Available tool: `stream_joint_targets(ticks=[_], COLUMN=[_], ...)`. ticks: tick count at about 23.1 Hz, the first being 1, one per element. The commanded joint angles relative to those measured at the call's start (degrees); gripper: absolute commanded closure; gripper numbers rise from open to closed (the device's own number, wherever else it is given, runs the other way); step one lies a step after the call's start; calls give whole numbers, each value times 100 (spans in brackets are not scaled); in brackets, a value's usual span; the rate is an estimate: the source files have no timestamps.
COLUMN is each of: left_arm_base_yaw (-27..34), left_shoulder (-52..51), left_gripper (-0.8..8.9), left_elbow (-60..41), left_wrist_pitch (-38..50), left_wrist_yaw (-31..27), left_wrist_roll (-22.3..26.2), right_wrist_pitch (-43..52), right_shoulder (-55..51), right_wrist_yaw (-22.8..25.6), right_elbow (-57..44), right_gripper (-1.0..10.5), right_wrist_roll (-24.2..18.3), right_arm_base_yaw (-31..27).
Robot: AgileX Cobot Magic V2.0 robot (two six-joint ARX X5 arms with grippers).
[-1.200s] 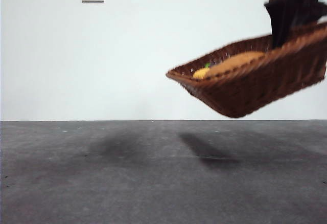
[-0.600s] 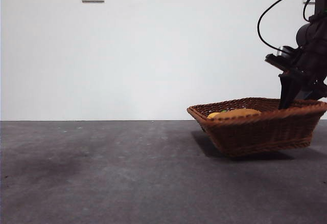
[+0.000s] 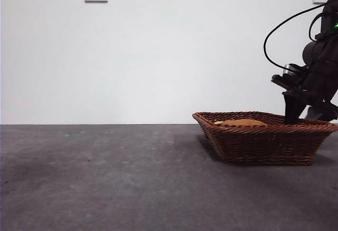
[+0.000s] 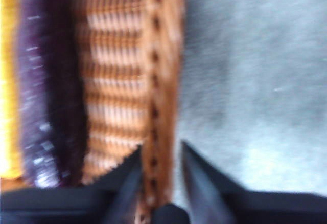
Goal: Help me put the vegetables on the table into the basket
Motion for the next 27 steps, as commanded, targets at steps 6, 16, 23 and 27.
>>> stream_joint_targets(ticks=[6, 16, 23, 27], left_arm_base_yaw=[-17, -17, -15, -15], left_shoulder=[-15, 151, 728, 1274], left_gripper=[817, 817, 817, 817], left_elbow=[-31, -28, -28, -28], left_wrist_pitch=[15, 20, 20, 22], left_wrist_yaw=[-199, -181, -181, -181], left_wrist_roll=[173, 251, 251, 251], right_wrist_pitch=[-684, -2323, -2601, -2601], right_shoulder=[-1333, -6400, -8039, -8028], right_wrist_yaw=[636, 1784, 1792, 1794], right_elbow=[-33, -33, -22, -22], right_gripper=[387, 963, 963, 963], right_wrist_roll=[59, 254, 234, 234], right_arm_base_yaw=[0, 0, 0, 0])
